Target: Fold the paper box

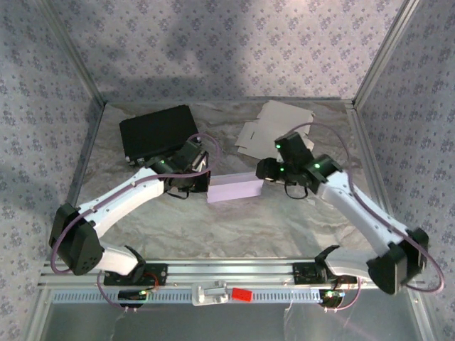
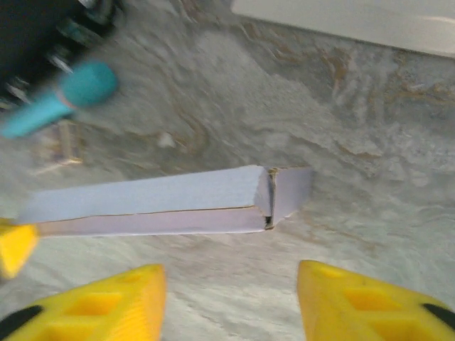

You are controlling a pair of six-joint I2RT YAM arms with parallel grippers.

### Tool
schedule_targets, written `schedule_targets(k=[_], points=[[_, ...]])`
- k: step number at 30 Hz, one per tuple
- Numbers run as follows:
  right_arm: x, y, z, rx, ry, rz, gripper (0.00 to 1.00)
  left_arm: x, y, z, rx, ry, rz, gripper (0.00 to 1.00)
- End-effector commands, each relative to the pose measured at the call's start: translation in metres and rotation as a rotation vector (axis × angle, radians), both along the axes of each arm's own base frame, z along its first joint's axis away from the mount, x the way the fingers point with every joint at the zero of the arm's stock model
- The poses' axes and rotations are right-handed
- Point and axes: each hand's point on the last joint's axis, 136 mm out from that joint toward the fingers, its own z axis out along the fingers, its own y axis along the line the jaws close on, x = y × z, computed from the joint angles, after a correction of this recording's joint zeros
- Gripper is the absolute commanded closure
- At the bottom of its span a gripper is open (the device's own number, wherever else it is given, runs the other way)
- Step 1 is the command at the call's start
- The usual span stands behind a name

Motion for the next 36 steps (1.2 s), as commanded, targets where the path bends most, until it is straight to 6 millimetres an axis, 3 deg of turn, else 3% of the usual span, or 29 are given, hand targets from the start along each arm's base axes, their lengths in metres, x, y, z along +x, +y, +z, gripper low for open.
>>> schedule_targets(k=[1,5,9,13,27,31,34,36], points=[[-0.002,0.000,0.003,0.248,0.115,-0.225,0.37,-0.017,0.007,-0.026,0.077,0.094,-0.022,1.00],[0.013,0.011,-0.004,0.481,0.249,-0.393,0.33,-0.018,0.007,-0.026,0.078,0.097,-0.024,1.00],[0.022,0.016,-0.010,0.537,0.302,-0.443,0.32,-0.018,0.007,-0.027,0.079,0.099,-0.025,1.00],[0.015,0.016,-0.032,0.537,0.395,-0.481,0.34,-0.017,0.006,-0.025,0.077,0.095,-0.024,1.00],[-0.006,0.001,-0.085,0.445,0.472,-0.523,0.61,-0.016,0.002,-0.018,0.055,0.091,-0.018,1.00],[-0.016,-0.005,-0.098,0.390,0.506,-0.527,0.64,-0.018,-0.002,-0.001,-0.002,0.085,-0.004,0.82],[-0.021,-0.007,-0.105,0.372,0.525,-0.533,0.65,-0.019,-0.001,0.021,-0.083,0.074,0.048,0.66],[-0.021,-0.009,-0.106,0.365,0.526,-0.536,0.65,-0.015,0.001,0.037,-0.165,0.065,0.099,0.61]])
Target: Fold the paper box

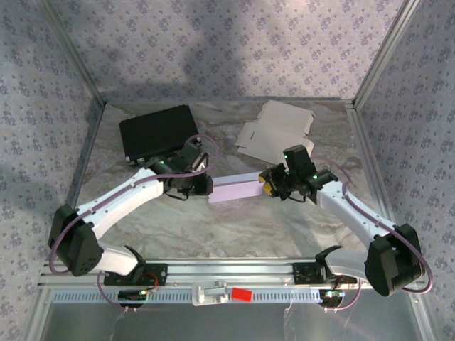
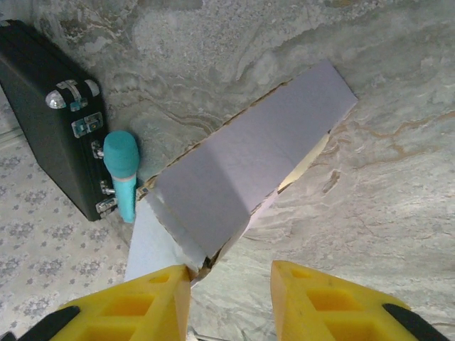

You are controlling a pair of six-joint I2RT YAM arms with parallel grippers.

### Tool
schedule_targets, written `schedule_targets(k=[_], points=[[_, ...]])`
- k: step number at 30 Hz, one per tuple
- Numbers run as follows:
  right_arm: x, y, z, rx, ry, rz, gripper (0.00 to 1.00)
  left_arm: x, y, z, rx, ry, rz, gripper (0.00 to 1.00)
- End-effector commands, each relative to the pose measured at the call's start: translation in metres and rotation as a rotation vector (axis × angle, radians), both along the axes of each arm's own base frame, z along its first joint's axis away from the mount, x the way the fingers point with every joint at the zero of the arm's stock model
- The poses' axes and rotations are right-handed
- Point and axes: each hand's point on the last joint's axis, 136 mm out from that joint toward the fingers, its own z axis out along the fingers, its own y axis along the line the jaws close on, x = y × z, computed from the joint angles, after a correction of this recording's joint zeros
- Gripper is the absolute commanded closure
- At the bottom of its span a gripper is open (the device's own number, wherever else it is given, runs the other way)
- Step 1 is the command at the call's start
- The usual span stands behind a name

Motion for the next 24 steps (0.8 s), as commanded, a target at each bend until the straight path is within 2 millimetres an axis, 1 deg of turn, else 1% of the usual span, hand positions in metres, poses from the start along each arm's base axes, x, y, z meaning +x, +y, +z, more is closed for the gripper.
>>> schedule_targets(k=[1,3,5,8,13,15,18,24], points=[[-0.021,-0.018,-0.033,-0.097,0.119,-0.010,0.65,0.001,0.001,0.040,-0.170,-0.003,0.095,0.59],[-0.020,-0.018,-0.033,-0.098,0.117,-0.012,0.65,0.010,0.003,0.046,-0.252,0.010,0.163,0.56],[-0.019,-0.017,-0.032,-0.095,0.116,-0.008,0.65,0.020,0.002,0.045,-0.323,0.030,0.212,0.55],[-0.020,-0.016,-0.033,-0.098,0.122,-0.002,0.65,0.025,-0.001,0.034,-0.344,0.061,0.237,0.56],[-0.020,-0.017,-0.032,-0.097,0.124,-0.004,0.66,0.027,-0.004,0.011,-0.340,0.104,0.235,0.60],[-0.020,-0.017,-0.033,-0.098,0.124,-0.005,0.66,0.027,-0.005,0.003,-0.333,0.114,0.232,0.63],[-0.020,-0.018,-0.034,-0.099,0.131,-0.007,0.66,0.024,-0.004,-0.011,-0.326,0.139,0.232,0.72],[-0.022,-0.018,-0.040,-0.107,0.162,-0.004,0.67,0.010,0.003,-0.033,-0.312,0.157,0.227,0.83]])
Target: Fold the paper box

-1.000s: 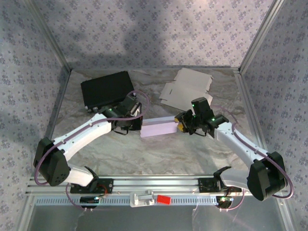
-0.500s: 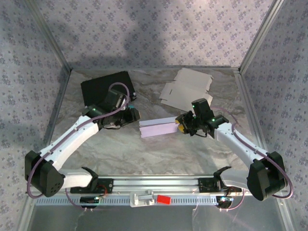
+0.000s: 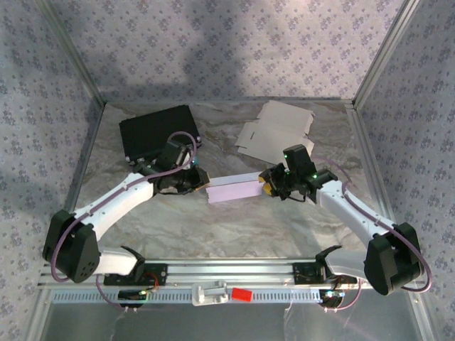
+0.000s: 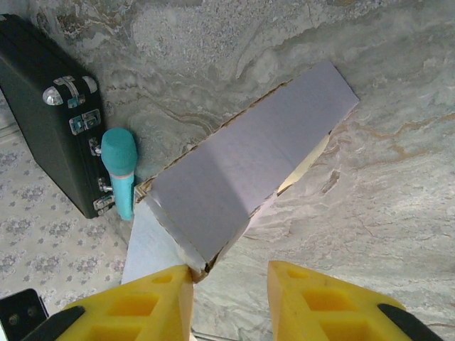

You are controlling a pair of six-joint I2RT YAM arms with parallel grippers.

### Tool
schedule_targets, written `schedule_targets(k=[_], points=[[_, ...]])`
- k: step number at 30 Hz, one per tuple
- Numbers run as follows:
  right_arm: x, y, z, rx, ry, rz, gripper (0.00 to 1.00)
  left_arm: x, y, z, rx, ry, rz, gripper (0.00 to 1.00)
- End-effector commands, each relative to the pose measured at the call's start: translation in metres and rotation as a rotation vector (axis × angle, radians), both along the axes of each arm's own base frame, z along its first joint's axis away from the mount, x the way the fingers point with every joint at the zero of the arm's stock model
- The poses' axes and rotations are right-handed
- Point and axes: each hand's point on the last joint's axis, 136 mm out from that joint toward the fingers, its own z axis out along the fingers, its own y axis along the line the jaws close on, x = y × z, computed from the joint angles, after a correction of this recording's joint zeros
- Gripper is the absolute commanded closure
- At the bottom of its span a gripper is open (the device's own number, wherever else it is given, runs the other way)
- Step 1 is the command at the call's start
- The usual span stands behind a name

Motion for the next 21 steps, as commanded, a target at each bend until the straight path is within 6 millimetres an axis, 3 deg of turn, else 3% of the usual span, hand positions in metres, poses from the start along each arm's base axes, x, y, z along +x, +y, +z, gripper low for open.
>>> schedule_targets(k=[1,5,9,16,19,21], points=[[-0.026,-0.019,-0.041,-0.112,0.175,-0.014,0.68,-0.015,0.008,-0.028,0.040,0.056,-0.018,0.86],[-0.031,-0.022,-0.046,-0.129,0.210,-0.015,0.71,-0.023,0.008,-0.038,0.053,0.043,-0.065,0.96],[-0.027,-0.024,-0.038,-0.141,0.183,0.002,0.71,-0.031,0.007,-0.040,0.100,-0.002,-0.133,0.99],[-0.010,-0.022,0.013,-0.214,-0.015,0.175,0.63,-0.039,0.002,-0.030,0.162,-0.095,-0.216,0.98],[-0.011,-0.026,0.035,-0.244,-0.110,0.231,0.56,-0.048,-0.007,-0.025,0.179,-0.144,-0.285,0.96],[-0.017,-0.032,0.039,-0.268,-0.138,0.252,0.52,-0.059,-0.012,-0.027,0.196,-0.152,-0.330,0.92]])
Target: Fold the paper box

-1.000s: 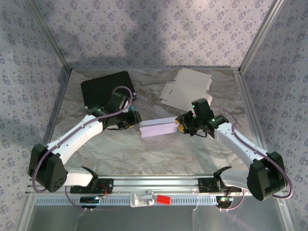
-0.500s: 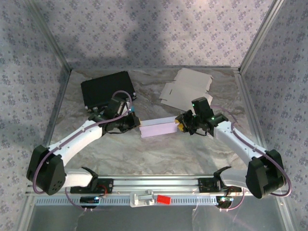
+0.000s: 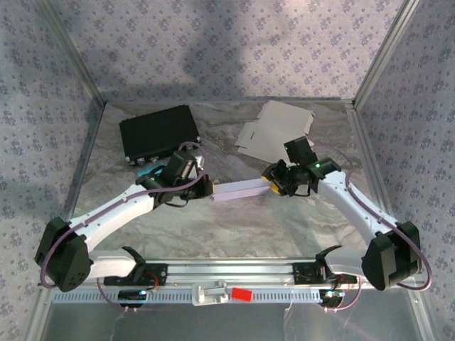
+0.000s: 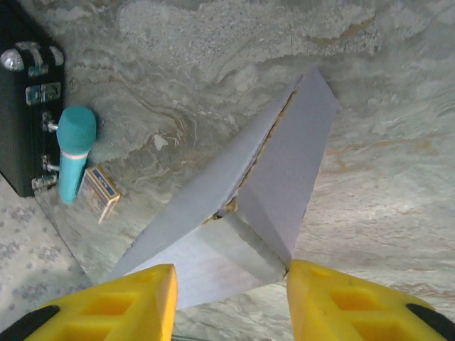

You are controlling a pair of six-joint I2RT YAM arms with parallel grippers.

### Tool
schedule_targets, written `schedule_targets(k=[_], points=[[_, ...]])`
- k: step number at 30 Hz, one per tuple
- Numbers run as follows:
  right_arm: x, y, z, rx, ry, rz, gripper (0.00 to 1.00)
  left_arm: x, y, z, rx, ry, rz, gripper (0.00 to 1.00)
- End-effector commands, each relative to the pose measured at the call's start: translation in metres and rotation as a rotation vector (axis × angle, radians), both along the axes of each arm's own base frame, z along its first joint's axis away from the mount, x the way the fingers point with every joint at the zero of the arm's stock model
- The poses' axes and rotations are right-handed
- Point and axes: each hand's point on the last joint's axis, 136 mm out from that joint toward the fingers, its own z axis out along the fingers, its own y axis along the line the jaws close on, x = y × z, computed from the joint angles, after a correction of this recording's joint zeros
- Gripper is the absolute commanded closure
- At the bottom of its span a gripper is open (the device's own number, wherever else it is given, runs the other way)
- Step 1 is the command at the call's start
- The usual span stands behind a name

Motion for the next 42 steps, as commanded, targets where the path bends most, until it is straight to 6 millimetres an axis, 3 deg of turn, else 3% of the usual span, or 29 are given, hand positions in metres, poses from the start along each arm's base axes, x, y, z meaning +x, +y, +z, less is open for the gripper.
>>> schedule_targets(k=[1,7,10,14,17,20,25,29,34,42], points=[[-0.013,-0.019,0.016,-0.083,-0.075,0.076,0.51,-0.035,0.011,-0.031,0.148,0.045,-0.103,0.89],[-0.031,-0.039,0.001,-0.092,-0.065,0.086,0.48,-0.060,0.020,-0.042,0.202,0.085,-0.116,0.76],[-0.026,-0.044,-0.006,-0.126,-0.081,0.112,0.45,-0.049,0.022,-0.020,0.181,0.034,-0.068,0.69],[-0.028,-0.046,-0.048,-0.204,0.001,0.267,0.42,-0.020,0.022,0.013,0.087,0.019,0.033,0.66],[-0.042,-0.040,-0.072,-0.201,0.070,0.305,0.38,0.000,0.024,0.027,0.014,0.020,0.102,0.66],[-0.052,-0.038,-0.088,-0.202,0.093,0.311,0.35,0.013,0.027,0.034,-0.056,0.037,0.150,0.66],[-0.048,-0.023,-0.109,-0.209,0.103,0.390,0.35,0.018,0.037,0.039,-0.080,0.043,0.182,0.67],[-0.048,0.002,-0.124,-0.202,0.120,0.472,0.41,0.015,0.050,0.040,-0.067,0.043,0.206,0.67],[-0.042,0.055,-0.131,-0.203,0.094,0.599,0.50,0.009,0.072,0.044,-0.041,0.023,0.256,0.68],[-0.033,0.167,-0.138,-0.188,0.077,0.770,0.59,-0.014,0.110,0.053,-0.014,0.001,0.328,0.68]])
